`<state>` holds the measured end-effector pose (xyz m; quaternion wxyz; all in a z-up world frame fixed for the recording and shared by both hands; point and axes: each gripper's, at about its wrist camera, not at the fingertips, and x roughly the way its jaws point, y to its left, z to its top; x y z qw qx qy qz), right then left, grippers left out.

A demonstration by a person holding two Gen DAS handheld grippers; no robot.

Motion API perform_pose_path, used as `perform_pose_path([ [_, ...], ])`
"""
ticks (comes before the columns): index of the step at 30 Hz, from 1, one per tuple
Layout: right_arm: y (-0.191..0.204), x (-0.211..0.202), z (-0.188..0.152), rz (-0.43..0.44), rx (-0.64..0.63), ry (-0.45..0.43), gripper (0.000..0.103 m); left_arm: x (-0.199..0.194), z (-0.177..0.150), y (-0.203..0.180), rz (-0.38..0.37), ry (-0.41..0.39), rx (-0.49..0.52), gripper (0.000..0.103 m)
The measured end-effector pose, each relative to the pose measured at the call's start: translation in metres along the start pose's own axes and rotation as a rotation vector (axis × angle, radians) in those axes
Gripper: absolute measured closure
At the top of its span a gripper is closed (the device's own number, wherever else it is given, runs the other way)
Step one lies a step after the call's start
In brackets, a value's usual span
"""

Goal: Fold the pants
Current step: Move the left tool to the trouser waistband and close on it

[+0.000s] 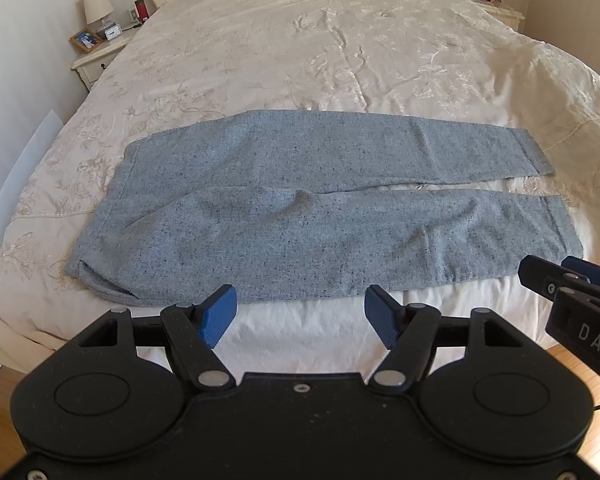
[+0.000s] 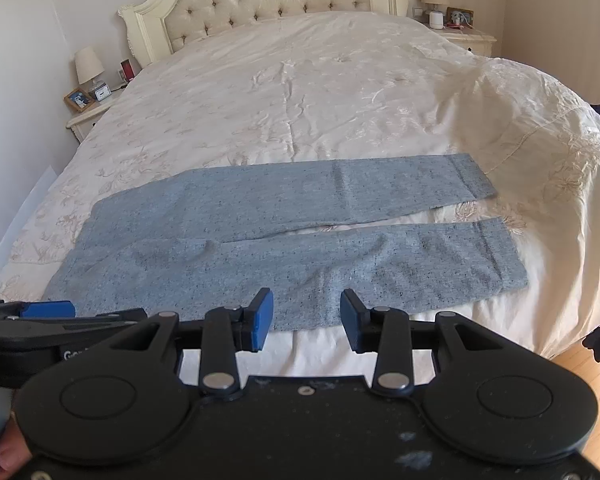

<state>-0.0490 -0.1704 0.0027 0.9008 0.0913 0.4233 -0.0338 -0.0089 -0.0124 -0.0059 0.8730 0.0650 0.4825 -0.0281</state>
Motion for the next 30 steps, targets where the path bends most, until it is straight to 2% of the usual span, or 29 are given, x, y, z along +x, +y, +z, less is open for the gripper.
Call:
perform_pose_path([
  [5, 0.003, 0.004, 0.002, 0.007, -0.005, 0.012, 0.063, -0.002, 0.003, 0.003, 0.002, -0.013, -0.011, 0.032],
  [12, 0.009, 0.010, 0.011, 0.012, -0.017, 0.000, 0.061, -0.007, 0.008, 0.014, 0.073, -0.076, -0.033, 0.031],
  [20, 0.035, 0.037, 0.018, 0.008, -0.084, 0.092, 0.061, 0.008, 0.016, 0.044, 0.084, -0.035, -0.118, 0.031],
  [25, 0.047, 0.046, 0.023, 0.026, -0.080, 0.048, 0.061, 0.025, 0.028, 0.066, 0.073, -0.007, -0.124, 0.031],
  [30, 0.061, 0.061, 0.039, 0.056, -0.081, 0.008, 0.061, 0.046, 0.052, 0.092, 0.091, -0.021, -0.119, 0.033],
])
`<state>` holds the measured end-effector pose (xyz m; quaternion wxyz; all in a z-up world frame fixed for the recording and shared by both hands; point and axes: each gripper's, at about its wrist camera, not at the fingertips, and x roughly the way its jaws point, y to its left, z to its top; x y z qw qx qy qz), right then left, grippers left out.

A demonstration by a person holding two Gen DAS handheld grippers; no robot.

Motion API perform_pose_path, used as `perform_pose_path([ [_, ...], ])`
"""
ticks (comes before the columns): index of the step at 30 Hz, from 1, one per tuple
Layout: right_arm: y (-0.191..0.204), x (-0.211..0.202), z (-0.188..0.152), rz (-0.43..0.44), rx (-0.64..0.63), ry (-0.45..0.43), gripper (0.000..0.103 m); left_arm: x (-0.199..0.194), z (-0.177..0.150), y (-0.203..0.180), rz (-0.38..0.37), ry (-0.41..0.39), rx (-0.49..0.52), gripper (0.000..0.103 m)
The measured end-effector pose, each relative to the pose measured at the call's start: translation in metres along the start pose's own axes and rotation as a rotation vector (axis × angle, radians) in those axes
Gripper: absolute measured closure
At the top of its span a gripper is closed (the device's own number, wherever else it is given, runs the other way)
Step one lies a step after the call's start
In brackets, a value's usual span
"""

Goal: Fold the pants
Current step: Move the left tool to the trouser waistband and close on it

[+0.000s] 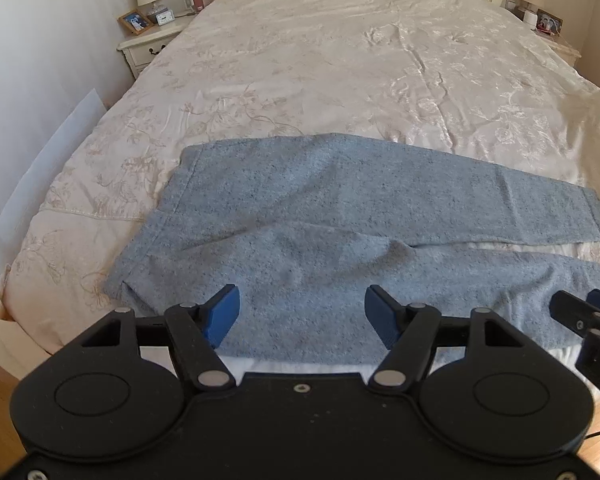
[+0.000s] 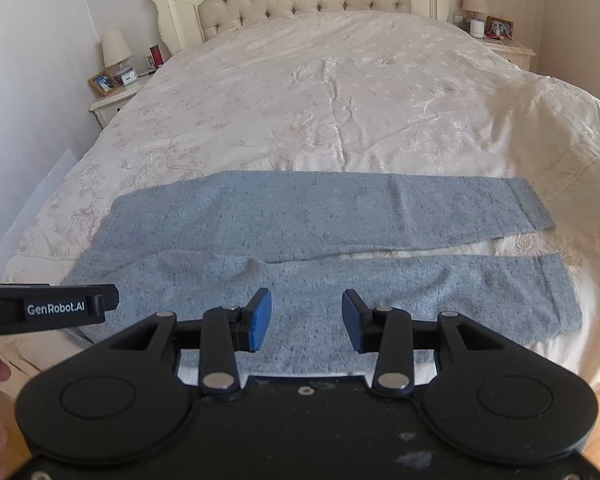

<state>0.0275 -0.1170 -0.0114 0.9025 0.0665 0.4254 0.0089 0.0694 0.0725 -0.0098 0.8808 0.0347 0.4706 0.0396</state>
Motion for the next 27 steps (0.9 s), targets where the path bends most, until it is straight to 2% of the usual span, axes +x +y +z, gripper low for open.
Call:
perform_pose_path([
  [11, 0.060, 0.064, 0.052, -0.025, -0.076, 0.023, 0.061, 0.072, 0.063, 0.072, -0.015, -0.037, 0.030, 0.034],
  [20, 0.104, 0.112, 0.072, -0.068, -0.054, 0.071, 0.061, 0.167, 0.103, 0.142, -0.006, -0.011, 0.008, 0.034],
  [23, 0.112, 0.130, 0.075, -0.089, -0.034, 0.109, 0.061, 0.206, 0.114, 0.159, 0.007, 0.008, 0.007, 0.037],
  [27, 0.119, 0.147, 0.080, -0.095, 0.004, 0.149, 0.061, 0.249, 0.128, 0.174, -0.011, 0.010, 0.023, 0.038],
])
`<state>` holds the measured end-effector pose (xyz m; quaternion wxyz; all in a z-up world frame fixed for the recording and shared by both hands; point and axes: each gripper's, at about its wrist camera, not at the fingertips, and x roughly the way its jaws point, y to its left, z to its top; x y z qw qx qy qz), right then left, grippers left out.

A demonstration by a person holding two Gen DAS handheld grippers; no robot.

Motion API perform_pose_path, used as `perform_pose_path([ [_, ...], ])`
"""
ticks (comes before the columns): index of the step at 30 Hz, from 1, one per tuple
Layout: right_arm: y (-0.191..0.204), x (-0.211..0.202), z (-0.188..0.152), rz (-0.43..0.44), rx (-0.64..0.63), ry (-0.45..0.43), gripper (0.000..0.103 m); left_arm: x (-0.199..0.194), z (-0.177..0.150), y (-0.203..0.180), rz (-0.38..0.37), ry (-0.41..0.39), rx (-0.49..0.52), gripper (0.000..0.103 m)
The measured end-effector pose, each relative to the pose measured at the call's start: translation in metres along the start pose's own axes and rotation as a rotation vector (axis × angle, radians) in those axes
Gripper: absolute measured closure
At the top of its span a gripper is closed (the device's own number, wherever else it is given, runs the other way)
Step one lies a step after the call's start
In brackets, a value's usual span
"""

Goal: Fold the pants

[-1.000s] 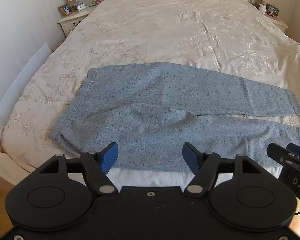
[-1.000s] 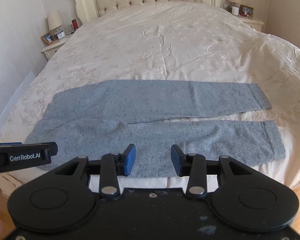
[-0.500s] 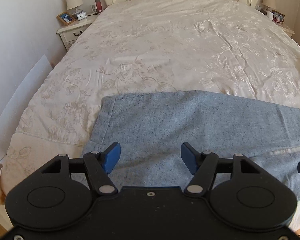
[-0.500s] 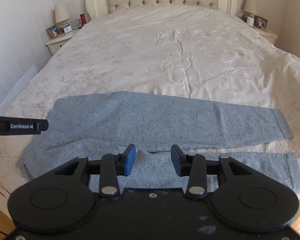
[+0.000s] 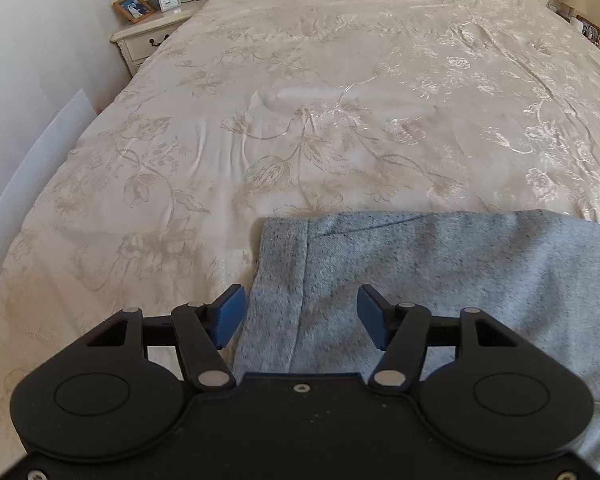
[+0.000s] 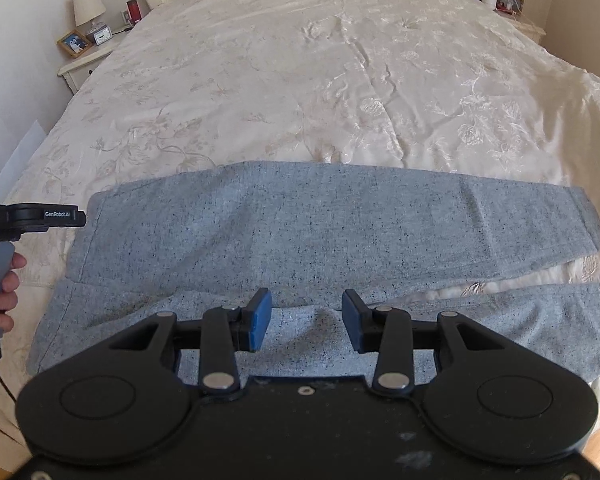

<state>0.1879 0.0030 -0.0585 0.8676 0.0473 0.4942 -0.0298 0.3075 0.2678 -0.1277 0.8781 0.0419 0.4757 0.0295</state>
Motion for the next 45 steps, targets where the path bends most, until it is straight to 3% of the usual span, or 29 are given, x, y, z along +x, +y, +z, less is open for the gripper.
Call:
perform_pose_path([
  [5, 0.015, 0.013, 0.011, -0.027, 0.003, 0.019, 0.061, 0.042, 0.017, 0.014, 0.022, -0.026, 0.014, 0.038],
  [9, 0.027, 0.025, 0.018, -0.021, 0.017, 0.046, 0.061, 0.085, 0.014, 0.024, -0.054, 0.086, 0.040, 0.037],
  [14, 0.043, 0.039, 0.022, -0.012, 0.008, 0.081, 0.061, 0.087, -0.004, 0.025, -0.112, 0.036, 0.092, 0.034],
  [19, 0.054, 0.048, 0.024, -0.001, 0.005, 0.105, 0.061, 0.096, -0.009, 0.032, -0.154, 0.039, 0.058, 0.028],
  [20, 0.055, 0.050, 0.025, -0.001, 0.004, 0.109, 0.061, 0.096, -0.007, 0.033, -0.170, 0.046, 0.039, 0.032],
  [21, 0.057, 0.051, 0.025, -0.001, 0.003, 0.113, 0.061, 0.094, -0.006, 0.034, -0.201, 0.044, 0.027, 0.051],
  [22, 0.058, 0.052, 0.025, 0.000, 0.002, 0.118, 0.061, 0.094, -0.003, 0.034, -0.255, 0.046, 0.023, 0.062],
  [25, 0.063, 0.056, 0.025, 0.004, -0.004, 0.130, 0.061, 0.083, 0.000, 0.023, -0.189, 0.006, 0.070, 0.091],
  [26, 0.064, 0.058, 0.025, 0.006, -0.008, 0.133, 0.061, 0.079, 0.001, 0.020, -0.140, -0.020, 0.092, 0.095],
  [34, 0.064, 0.075, 0.040, -0.006, -0.071, 0.101, 0.061, 0.060, 0.019, 0.033, -0.067, -0.120, 0.057, 0.092],
  [36, 0.061, 0.083, 0.046, -0.014, -0.088, 0.090, 0.061, 0.063, 0.022, 0.033, 0.019, -0.143, 0.058, 0.095],
  [39, 0.056, 0.095, 0.054, -0.021, -0.113, 0.074, 0.061, 0.079, 0.027, 0.041, 0.019, -0.074, 0.009, 0.095],
  [42, 0.051, 0.108, 0.059, -0.016, -0.131, 0.061, 0.061, 0.079, 0.024, 0.025, 0.068, -0.063, 0.121, 0.091],
  [45, 0.044, 0.124, 0.062, -0.016, -0.159, 0.061, 0.061, 0.068, 0.023, 0.020, 0.125, -0.063, 0.131, 0.088],
])
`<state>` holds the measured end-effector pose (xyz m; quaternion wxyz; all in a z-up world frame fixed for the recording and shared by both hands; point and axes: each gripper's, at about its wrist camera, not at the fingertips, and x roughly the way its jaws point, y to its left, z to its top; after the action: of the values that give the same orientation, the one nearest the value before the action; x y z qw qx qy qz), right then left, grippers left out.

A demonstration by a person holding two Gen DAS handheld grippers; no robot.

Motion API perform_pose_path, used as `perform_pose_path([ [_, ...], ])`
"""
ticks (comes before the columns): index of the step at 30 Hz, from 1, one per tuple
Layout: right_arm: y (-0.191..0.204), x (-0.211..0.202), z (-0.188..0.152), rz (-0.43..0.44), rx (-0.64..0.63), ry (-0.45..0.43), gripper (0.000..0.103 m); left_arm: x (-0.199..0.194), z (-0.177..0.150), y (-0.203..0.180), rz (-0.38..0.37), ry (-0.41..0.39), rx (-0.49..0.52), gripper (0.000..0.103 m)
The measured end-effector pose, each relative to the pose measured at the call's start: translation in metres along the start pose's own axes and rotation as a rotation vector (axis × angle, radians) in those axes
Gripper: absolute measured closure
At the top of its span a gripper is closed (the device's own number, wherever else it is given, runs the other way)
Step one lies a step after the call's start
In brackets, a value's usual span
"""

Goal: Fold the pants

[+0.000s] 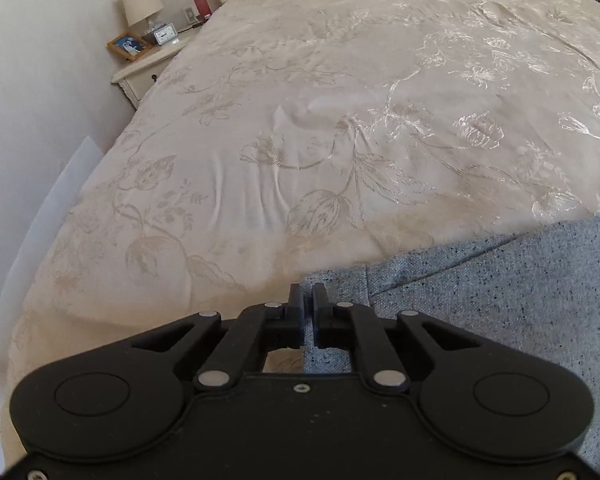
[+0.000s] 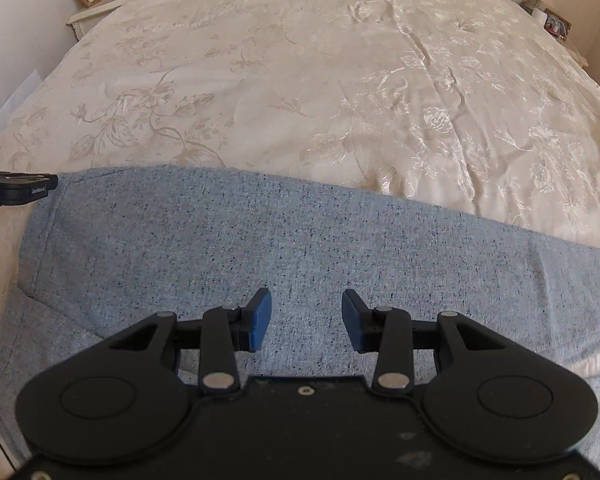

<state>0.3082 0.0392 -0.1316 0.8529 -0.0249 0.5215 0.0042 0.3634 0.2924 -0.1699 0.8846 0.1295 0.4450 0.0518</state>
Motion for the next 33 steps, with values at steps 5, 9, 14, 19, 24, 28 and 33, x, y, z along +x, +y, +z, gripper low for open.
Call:
perform_pose_path([
  [5, -0.027, 0.029, 0.001, 0.013, 0.021, 0.023, 0.061, -0.029, -0.002, 0.004, 0.105, 0.014, -0.052, 0.088],
  [9, -0.062, 0.053, 0.001, 0.013, 0.083, 0.031, 0.061, -0.061, -0.002, -0.014, 0.060, 0.020, -0.120, 0.086],
  [14, -0.108, 0.077, -0.003, 0.018, 0.110, 0.047, 0.062, -0.087, -0.008, -0.084, -0.093, 0.074, -0.123, 0.083],
  [19, -0.181, 0.090, -0.021, -0.035, 0.108, 0.068, 0.062, -0.081, -0.018, -0.160, -0.108, 0.142, -0.080, 0.080],
  [24, -0.284, 0.094, -0.049, -0.146, 0.148, 0.089, 0.062, -0.055, -0.033, -0.192, -0.046, 0.254, -0.076, 0.080],
  [28, -0.362, 0.088, -0.069, -0.245, 0.208, 0.095, 0.062, -0.047, -0.038, -0.202, 0.008, 0.251, -0.030, 0.080],
  [33, -0.418, 0.084, -0.084, -0.325, 0.221, 0.098, 0.062, -0.047, -0.032, -0.210, 0.057, 0.268, 0.025, 0.080],
])
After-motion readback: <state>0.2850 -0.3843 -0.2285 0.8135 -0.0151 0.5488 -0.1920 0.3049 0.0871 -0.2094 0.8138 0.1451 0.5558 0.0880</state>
